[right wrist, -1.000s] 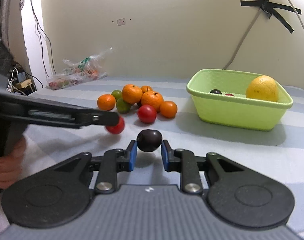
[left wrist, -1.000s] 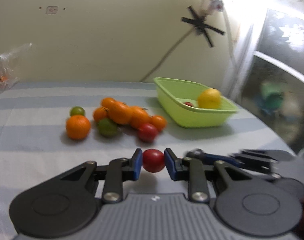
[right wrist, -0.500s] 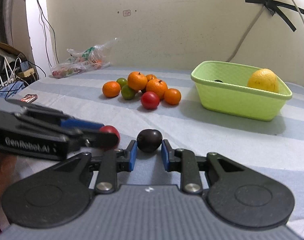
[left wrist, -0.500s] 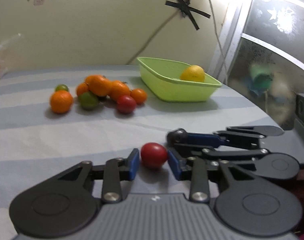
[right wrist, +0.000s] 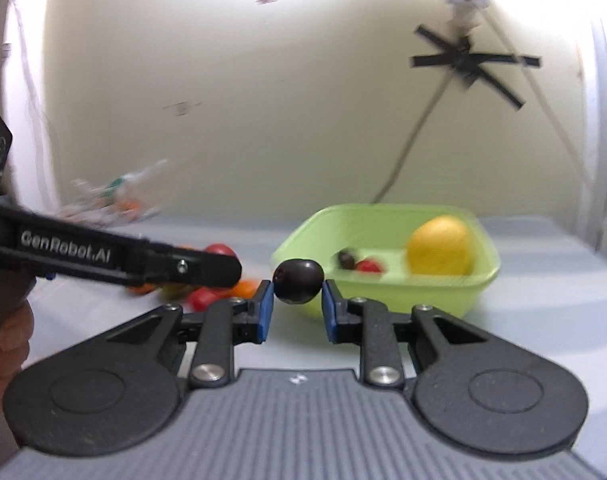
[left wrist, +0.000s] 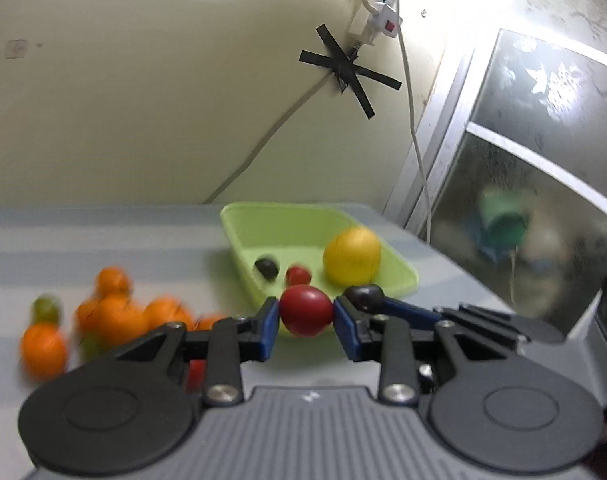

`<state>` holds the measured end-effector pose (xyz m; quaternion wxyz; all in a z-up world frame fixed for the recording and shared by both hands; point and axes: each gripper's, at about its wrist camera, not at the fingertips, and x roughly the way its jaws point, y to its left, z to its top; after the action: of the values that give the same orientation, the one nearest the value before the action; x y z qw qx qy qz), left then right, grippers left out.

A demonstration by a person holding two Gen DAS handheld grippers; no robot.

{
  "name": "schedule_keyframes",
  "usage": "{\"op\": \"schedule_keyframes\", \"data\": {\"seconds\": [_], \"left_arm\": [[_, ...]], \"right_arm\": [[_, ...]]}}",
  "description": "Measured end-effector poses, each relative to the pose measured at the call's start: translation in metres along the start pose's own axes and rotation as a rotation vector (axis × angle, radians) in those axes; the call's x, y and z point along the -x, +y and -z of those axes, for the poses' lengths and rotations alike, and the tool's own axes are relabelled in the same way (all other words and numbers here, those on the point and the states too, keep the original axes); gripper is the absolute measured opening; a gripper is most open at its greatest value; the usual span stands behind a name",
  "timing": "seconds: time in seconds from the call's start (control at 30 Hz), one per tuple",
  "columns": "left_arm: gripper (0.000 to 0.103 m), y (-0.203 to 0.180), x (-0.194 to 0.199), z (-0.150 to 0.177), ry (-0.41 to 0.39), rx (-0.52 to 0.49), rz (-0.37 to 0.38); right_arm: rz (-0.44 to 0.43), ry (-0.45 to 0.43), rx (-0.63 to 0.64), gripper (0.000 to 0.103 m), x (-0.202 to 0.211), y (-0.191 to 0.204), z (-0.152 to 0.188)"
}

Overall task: Organize fruits
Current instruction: 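Move both tomatoes over the green basket and open both grippers, then grasp a mandarin with the left gripper while the right grasps another mandarin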

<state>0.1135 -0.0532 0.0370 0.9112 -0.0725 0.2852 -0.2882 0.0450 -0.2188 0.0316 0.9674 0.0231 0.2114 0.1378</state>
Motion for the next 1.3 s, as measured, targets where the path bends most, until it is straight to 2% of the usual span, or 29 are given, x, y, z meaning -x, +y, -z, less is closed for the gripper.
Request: {"op": "schedule_keyframes", "data": {"seconds": [0.13, 0.33, 0.4, 0.43, 0.5, 0.63, 0.73, 0.83, 0.93, 1.03, 1.17, 1.23, 1.3], "left_arm": [[0.030, -0.002, -0.041, -0.017, 0.025, 0.015, 0.015], [0.031, -0.007, -0.075, -0.016, 0.059, -0.019, -0.016], [0.035, -0.007, -0.078, -0.013, 0.065, -0.026, -0.027], [0.036, -0.005, -0.077, -0.013, 0.062, -0.021, -0.024], [0.036, -0.002, -0.069, -0.013, 0.052, -0.008, -0.019], [0.036, 0.017, -0.026, -0.017, -0.038, 0.028, -0.044], [0.036, 0.044, 0.014, -0.016, -0.112, 0.084, -0.102], [0.036, 0.076, 0.052, -0.006, -0.152, 0.153, -0.200], [0.036, 0.105, 0.078, 0.011, -0.152, 0.229, -0.267], [0.036, 0.127, 0.090, 0.030, -0.129, 0.297, -0.297], [0.037, 0.142, 0.093, 0.045, -0.104, 0.337, -0.278], [0.047, 0.147, 0.089, 0.043, -0.103, 0.342, -0.262], [0.051, 0.149, 0.081, 0.040, -0.100, 0.337, -0.250]], "right_arm": [[0.077, -0.025, 0.013, 0.029, -0.018, -0.017, -0.008], [0.109, -0.034, 0.003, 0.031, -0.030, -0.023, 0.000], [0.115, -0.041, 0.004, 0.043, -0.027, -0.025, 0.001], [0.126, -0.044, 0.000, 0.044, -0.027, -0.026, 0.000], [0.122, -0.051, -0.007, 0.044, -0.025, -0.028, 0.000], [0.129, -0.090, -0.001, 0.044, -0.018, -0.026, 0.001], [0.127, -0.122, 0.017, 0.044, -0.011, -0.021, 0.003], [0.100, -0.142, 0.039, 0.044, -0.005, -0.015, 0.005], [0.056, -0.142, 0.051, 0.044, -0.002, -0.009, 0.006], [0.015, -0.129, 0.074, 0.044, -0.004, 0.000, 0.005], [-0.082, -0.062, 0.075, 0.044, -0.009, 0.018, 0.003], [-0.124, -0.030, 0.098, 0.044, -0.014, 0.033, 0.001], [-0.156, -0.014, 0.141, 0.044, -0.021, 0.052, -0.002]]}}
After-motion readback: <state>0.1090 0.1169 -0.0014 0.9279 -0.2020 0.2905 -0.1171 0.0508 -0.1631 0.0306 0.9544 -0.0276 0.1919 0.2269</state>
